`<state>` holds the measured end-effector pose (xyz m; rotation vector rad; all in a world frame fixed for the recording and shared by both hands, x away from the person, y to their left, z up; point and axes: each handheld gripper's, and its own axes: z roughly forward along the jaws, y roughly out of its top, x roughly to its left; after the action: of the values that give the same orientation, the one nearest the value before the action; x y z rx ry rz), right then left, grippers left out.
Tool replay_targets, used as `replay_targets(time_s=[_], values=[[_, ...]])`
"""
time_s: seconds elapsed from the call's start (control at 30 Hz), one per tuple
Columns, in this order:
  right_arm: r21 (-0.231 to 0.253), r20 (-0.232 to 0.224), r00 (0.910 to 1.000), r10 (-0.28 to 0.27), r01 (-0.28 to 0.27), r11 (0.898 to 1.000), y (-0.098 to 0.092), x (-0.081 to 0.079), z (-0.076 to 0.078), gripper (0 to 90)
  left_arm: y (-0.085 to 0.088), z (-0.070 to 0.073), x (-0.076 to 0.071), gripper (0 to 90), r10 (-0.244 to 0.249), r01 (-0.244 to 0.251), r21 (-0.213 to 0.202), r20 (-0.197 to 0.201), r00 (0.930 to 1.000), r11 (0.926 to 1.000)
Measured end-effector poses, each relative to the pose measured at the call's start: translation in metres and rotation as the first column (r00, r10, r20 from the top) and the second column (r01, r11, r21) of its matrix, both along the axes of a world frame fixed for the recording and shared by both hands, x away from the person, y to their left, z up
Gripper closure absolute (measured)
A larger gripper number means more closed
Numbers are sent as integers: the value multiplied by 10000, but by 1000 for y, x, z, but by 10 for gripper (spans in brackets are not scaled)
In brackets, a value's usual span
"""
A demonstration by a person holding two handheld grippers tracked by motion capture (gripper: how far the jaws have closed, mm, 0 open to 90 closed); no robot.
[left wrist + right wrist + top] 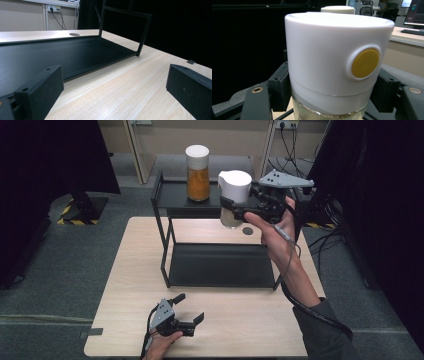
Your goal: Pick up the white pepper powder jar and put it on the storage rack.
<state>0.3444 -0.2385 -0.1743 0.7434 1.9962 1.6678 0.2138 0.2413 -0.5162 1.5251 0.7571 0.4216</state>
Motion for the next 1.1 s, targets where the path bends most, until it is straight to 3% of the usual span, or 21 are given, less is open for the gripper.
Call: replay_targets(time_s=[0.2,0.47,1.1], values=[[9,-52,9997,-221,221,9998,8,8,8,306,0,0,0,7,21,-21,-10,10,10000,10000],[-143,63,9956,-933,934,9955,22,21,17,306,1,0,0,7,-15,15,-60,-9,10000,10000],[-85,42,9761,-2171,2172,9761,35,52,5,306,2,-1,0,7,-55,55,-125,-51,10000,9999]])
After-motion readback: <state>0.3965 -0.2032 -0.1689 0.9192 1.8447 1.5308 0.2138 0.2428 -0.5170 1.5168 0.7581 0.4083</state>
